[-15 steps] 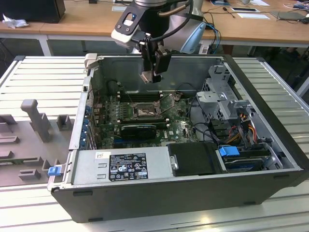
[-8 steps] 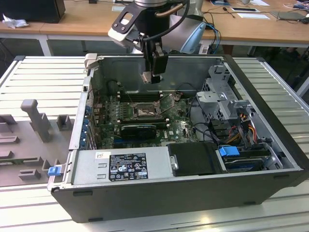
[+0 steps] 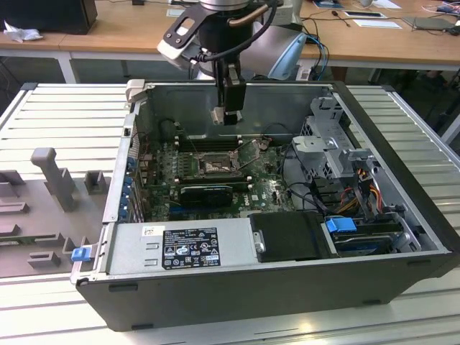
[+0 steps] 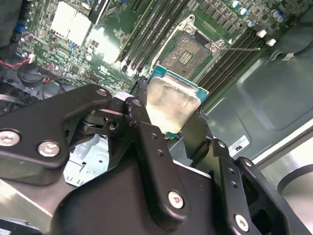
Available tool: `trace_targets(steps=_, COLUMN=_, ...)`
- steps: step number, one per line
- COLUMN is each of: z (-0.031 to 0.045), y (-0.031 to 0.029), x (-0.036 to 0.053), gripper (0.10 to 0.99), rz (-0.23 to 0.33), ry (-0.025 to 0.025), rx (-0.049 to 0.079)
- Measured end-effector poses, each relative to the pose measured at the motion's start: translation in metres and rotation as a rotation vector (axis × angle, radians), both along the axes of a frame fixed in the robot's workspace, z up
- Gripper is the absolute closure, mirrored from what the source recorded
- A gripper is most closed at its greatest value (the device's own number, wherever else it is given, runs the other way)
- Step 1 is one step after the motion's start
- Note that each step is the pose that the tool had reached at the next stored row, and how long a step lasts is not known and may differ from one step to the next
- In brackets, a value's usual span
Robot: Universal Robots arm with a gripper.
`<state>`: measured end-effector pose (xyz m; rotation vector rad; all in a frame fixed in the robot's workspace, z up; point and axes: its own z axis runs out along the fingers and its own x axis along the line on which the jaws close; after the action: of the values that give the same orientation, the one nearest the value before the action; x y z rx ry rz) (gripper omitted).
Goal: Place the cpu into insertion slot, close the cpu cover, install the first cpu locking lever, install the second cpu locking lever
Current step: 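Place the cpu into insertion slot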
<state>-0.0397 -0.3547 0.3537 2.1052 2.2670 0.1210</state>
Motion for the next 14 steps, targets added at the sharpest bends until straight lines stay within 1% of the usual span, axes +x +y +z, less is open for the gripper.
trace_targets(steps=5, z=-0.0003, y=0.0003, x=0.0, gripper=0.561, rz=-0.062, ry=0.0, rx=-0.003)
trace_targets(steps=14, z=-0.001, y=0.0006, x=0.0, gripper=0.561, rz=-0.142, ry=0.0001, rx=-0.004)
